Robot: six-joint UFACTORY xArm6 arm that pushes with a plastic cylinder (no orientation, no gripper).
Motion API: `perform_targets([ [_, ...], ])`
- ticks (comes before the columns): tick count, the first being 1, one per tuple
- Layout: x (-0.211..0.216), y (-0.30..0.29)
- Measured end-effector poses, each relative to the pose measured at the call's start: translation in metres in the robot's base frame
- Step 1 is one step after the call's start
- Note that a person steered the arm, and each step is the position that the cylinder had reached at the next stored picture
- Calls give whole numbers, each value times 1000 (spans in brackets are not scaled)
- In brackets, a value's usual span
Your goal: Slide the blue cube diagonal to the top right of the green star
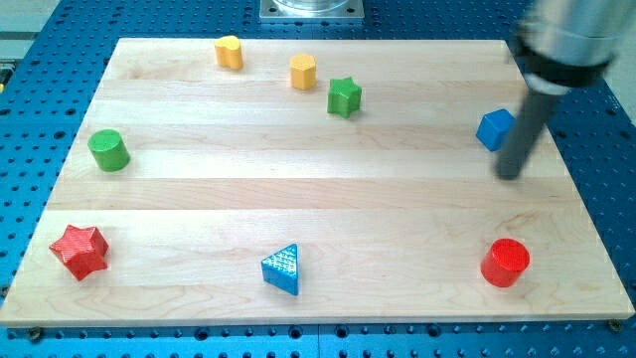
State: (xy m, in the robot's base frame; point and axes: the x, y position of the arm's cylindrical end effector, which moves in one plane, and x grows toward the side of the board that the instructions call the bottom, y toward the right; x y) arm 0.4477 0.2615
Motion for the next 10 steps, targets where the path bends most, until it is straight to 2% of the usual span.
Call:
perform_targets([
  [2, -75, -72],
  [3, -90, -82],
  [4, -117, -53],
  [5, -141, -69],
  [6, -148, -67],
  [7, -130, -72],
  [8, -163, -98],
  [9, -143, -115],
  [10, -89, -134],
])
